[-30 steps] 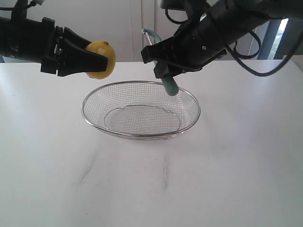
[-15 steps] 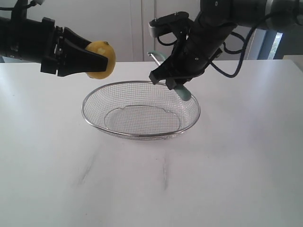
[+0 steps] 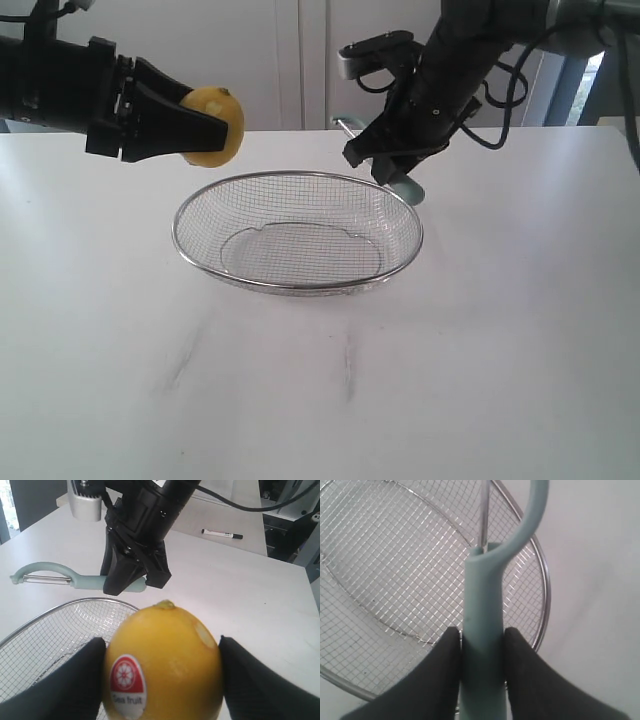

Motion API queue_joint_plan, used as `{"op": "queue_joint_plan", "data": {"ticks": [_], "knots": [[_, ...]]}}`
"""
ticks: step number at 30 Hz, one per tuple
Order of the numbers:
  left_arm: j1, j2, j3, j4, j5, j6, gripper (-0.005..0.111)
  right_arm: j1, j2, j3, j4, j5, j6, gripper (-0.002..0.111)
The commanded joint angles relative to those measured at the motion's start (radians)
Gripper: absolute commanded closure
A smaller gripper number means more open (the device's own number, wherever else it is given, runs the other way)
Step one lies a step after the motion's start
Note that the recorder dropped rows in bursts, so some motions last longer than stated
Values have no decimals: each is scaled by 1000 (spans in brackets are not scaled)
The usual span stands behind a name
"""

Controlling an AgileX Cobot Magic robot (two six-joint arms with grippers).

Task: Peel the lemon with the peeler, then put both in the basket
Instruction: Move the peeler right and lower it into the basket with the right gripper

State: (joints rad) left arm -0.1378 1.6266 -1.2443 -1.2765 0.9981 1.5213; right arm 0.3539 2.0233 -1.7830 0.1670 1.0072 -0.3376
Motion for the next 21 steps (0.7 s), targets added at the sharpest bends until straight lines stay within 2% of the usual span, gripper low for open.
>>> {"op": "queue_joint_plan", "data": {"ticks": [1,7,17,21], "knots": [[-3,-7,-2,-22,20,0,107,-37,27,-42,137,35,-133,108],[-3,-7,-2,-22,15,0,107,-35,80,-81,199,35,-211,108],[-3,-7,-2,-22,12,0,107,-35,183,-122,213,3,-215,108],[-3,-7,-2,-16,7,0,107,-35,197,-122,278,11,-328,108]]}}
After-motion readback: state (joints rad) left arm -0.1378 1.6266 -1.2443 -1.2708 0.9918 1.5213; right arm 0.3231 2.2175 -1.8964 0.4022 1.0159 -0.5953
